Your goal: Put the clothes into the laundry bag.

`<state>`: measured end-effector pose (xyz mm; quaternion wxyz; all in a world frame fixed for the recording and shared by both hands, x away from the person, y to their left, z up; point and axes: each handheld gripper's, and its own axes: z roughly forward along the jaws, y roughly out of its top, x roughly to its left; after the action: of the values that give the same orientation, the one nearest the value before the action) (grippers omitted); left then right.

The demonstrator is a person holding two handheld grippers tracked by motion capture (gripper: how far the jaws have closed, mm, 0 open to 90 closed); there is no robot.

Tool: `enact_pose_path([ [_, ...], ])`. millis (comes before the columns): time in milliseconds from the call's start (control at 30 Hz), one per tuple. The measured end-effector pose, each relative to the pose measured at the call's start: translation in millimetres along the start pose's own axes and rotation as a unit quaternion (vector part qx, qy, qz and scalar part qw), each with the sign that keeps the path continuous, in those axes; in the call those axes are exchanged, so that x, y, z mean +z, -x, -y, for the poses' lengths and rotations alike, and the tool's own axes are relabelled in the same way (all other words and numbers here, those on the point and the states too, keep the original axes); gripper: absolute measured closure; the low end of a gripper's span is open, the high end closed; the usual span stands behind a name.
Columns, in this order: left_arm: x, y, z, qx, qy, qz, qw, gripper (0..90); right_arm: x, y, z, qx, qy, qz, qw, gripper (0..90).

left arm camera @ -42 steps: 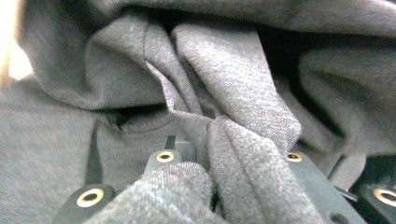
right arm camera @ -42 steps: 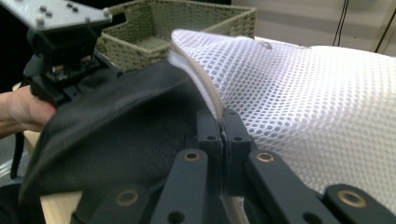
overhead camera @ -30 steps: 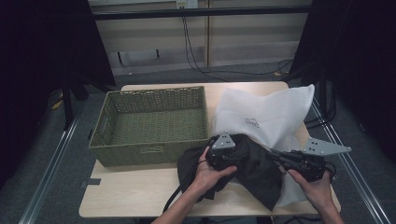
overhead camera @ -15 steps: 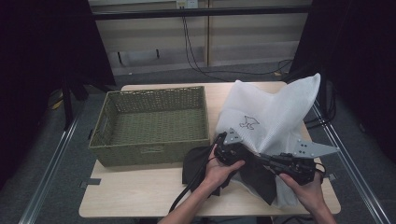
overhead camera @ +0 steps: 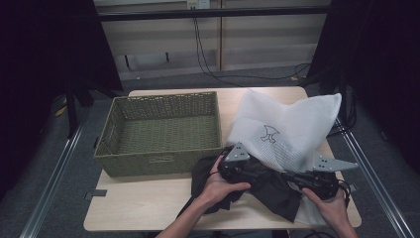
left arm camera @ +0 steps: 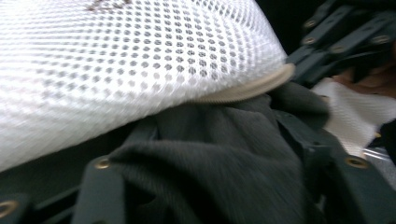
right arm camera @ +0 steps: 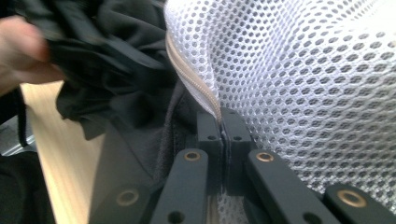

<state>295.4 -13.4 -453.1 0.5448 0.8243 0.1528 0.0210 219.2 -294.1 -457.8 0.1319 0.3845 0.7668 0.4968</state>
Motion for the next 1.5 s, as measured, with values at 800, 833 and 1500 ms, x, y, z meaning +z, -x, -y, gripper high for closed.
enact_pose_path([
  [800, -51.0, -17.1, 62.9, 0.050, -0.066, -0.031, 0.9961, 9.2, -10.8, 4.1, -4.3, -0.015, 0.013, 0.024, 0.9995, 80.4],
  [833, -48.7, -16.3, 64.4, 0.052, -0.074, -0.039, 0.9951, 9.2, -11.5, 2.7, -7.1, -0.017, 0.016, 0.026, 0.9994, 77.7],
  [1500, -50.5, -29.4, 72.4, 0.017, -0.085, -0.066, 0.9940, 75.0, 12.0, -4.9, -47.9, -0.040, 0.037, 0.017, 0.9984, 84.4],
])
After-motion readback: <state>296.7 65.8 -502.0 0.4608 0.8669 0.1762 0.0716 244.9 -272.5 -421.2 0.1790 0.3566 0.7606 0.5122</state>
